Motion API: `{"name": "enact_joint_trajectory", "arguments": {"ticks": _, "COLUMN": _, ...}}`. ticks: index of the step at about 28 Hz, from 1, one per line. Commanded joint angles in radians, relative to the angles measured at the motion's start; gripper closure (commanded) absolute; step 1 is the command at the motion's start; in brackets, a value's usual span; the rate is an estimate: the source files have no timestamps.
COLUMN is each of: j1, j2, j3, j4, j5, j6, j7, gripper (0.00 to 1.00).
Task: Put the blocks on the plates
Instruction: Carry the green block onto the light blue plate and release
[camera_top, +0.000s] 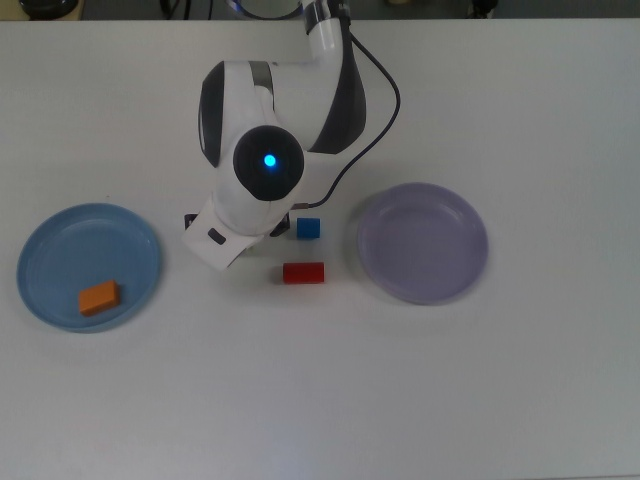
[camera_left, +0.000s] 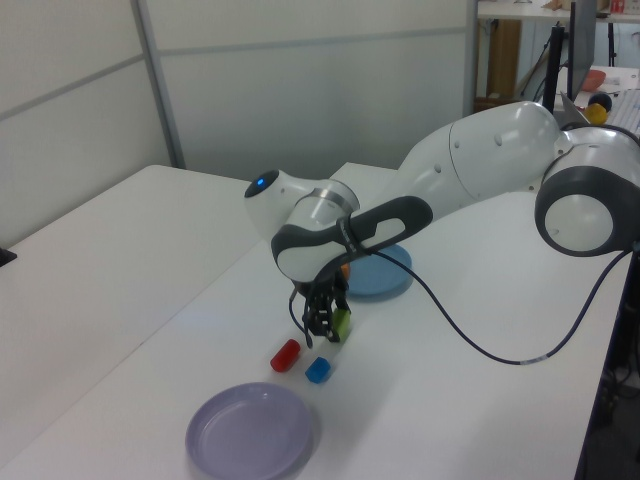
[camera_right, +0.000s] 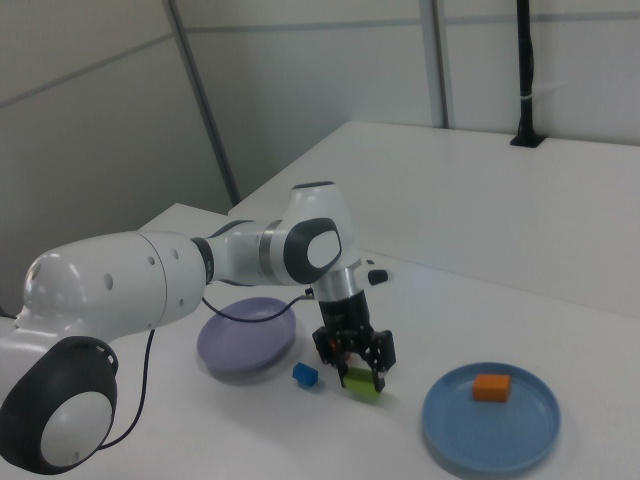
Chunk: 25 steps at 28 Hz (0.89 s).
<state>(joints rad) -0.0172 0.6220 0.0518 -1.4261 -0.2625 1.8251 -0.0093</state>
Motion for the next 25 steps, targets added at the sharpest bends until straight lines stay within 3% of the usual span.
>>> {"name": "enact_joint_trajectory", "arguments": {"ticks": 1, "j1": -0.017, "j2": -0.047, "j3": -0.015, "j4": 0.019, "j5": 0.054, "j6": 0.01, "j7": 0.005, "gripper": 1.0}}
{"name": "enact_joint_trajectory", "arguments": {"ticks": 9, "j1": -0.093, "j2": -0.061, "j3": -0.036, "j4": 0.05, "j5": 0.066, "j6": 0.016, "j7": -0.072, "gripper": 1.0}}
{"name": "enact_joint_trajectory", "arguments": {"ticks": 12, "j1": -0.128, "j2": -0.054, "j3": -0.049, "j4": 0.044, "j5": 0.06, "j6": 0.084, "j7": -0.103, "gripper": 1.0}}
{"name": "enact_joint_trajectory", "arguments": {"ticks": 21, "j1": -0.148, "j2": -0.007, "j3": -0.112, "j4": 0.036, "j5": 0.052, "j6": 0.178, "j7": -0.147, "gripper": 1.0}}
{"name": "enact_joint_trajectory", "arguments": {"ticks": 25, "j1": -0.149, "j2": -0.001, "j3": -0.125, "j4": 0.024, "j5": 0.048, "j6": 0.194, "j7": -0.147, "gripper": 0.87}}
